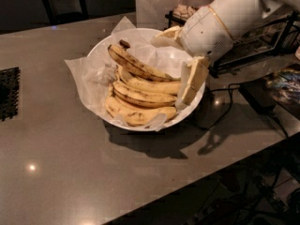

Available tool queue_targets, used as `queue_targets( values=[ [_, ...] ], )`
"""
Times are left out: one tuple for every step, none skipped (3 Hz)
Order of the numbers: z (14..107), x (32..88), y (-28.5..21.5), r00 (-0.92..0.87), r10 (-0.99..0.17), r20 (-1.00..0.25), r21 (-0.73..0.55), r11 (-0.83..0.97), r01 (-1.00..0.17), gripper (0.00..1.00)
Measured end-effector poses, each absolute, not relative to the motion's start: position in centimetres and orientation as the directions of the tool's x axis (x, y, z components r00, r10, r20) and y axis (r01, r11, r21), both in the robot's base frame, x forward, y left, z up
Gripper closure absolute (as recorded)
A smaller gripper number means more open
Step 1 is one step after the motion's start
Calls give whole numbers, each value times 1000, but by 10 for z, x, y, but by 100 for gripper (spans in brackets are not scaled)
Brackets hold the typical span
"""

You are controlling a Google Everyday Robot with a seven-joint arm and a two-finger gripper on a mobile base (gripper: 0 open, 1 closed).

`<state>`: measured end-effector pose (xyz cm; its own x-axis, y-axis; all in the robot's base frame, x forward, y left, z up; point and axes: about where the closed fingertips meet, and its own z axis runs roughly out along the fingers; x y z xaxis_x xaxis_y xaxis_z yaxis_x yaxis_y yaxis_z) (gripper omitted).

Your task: Pick banana from white bowl

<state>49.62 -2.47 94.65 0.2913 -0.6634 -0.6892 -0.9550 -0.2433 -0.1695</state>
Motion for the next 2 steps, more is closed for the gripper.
queue_targets(
  values=[
    [929, 507, -6, 299, -632, -715, -154, -275, -949, 0],
    [918, 516, 18, 317, -603, -732, -147, -315, -938, 0]
  ],
)
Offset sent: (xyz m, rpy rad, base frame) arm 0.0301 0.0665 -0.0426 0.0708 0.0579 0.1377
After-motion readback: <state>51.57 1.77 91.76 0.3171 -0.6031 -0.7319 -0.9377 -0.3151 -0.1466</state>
